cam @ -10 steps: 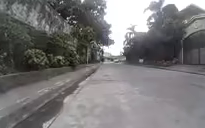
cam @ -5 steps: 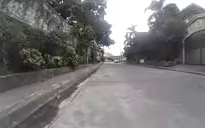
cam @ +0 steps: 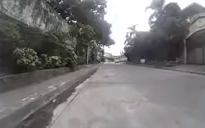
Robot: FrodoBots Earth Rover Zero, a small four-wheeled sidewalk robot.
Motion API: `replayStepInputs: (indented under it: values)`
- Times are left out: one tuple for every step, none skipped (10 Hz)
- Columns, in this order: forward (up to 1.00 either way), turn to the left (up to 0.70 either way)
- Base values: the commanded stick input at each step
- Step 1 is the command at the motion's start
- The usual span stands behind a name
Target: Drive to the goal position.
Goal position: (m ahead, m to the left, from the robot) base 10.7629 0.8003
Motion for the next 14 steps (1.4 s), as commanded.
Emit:
replayStepInputs:
  values:
    - [0.48,0.00]
    - [0.48,0.00]
    - [0.48,0.00]
    - [0.48,0.00]
    - [0.48,0.00]
    - [0.48,0.00]
    - [0.48,0.00]
    - [0.48,0.00]
    - [0.48,0.00]
    - [0.48,0.00]
    - [0.48,0.00]
    - [0.48,0.00]
    - [0.48,0.00]
    - [0.48,0.00]
